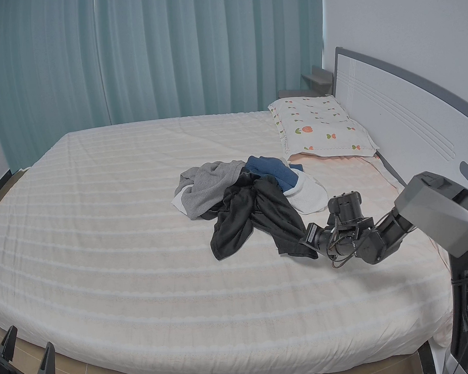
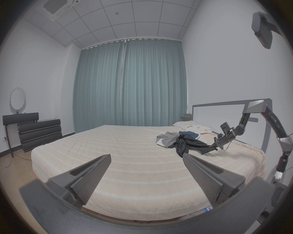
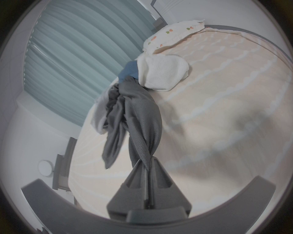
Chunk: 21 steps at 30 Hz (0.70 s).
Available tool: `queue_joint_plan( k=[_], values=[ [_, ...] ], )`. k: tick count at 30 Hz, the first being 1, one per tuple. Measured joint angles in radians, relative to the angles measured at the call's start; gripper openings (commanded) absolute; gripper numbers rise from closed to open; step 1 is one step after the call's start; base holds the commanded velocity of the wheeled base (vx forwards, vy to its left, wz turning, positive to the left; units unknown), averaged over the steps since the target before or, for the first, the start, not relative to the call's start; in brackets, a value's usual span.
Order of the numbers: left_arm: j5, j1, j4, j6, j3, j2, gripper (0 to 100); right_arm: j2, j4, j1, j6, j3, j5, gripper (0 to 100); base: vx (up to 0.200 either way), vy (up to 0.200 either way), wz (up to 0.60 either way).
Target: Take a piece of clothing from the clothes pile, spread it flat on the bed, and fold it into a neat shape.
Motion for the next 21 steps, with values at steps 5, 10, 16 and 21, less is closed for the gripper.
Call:
queue_joint_plan(
  k=[5,10,16,21],
  values=[
    [-0.002,0.000,0.000,0.006,0.000,0.000,100,-0.161,-0.173,0.004,0.025,0.240,0.052,0,0.000,0.000,0.00],
    [-0.012,0.000,0.000,0.015,0.000,0.000,100,-0.376,-0.293,0.020,0.041,0.435,0.088,0,0.000,0.000,0.00],
    [-0.019,0.000,-0.001,0.024,0.000,0.000,100,-0.619,-0.353,0.055,0.053,0.548,0.115,0,0.000,0.000,0.00],
    [-0.020,0.000,-0.002,0.025,0.000,0.000,100,-0.789,-0.372,0.081,0.056,0.591,0.127,0,0.000,0.000,0.00]
  ],
)
